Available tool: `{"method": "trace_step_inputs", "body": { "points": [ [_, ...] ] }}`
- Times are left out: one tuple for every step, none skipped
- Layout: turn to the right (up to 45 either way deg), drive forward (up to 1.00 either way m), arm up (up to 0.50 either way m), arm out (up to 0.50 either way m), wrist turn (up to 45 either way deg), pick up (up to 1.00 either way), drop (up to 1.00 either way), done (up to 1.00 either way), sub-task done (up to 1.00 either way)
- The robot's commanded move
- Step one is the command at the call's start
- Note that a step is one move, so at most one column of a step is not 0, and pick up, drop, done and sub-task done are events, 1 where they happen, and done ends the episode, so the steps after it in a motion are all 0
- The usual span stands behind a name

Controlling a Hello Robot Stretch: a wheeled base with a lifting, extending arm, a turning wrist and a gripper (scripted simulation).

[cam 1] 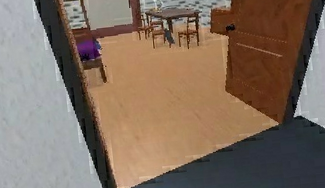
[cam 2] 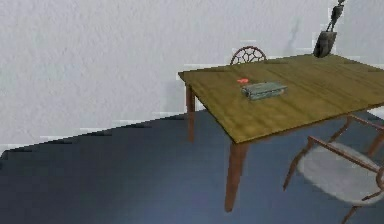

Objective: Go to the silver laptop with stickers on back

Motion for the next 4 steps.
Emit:
{"method": "trace_step_inputs", "body": {
  "points": [
    [9.0, 0.0, 0.0, 0.0, 0.0, 0.0, 0.0, 0.0, 0.0],
    [0.0, 1.0, 0.0, 0.0, 0.0, 0.0, 0.0, 0.0, 0.0],
    [0.0, 1.0, 0.0, 0.0, 0.0, 0.0, 0.0, 0.0, 0.0],
    [-6.0, 0.0, 0.0, 0.0, 0.0, 0.0, 0.0, 0.0, 0.0]
  ]
}}
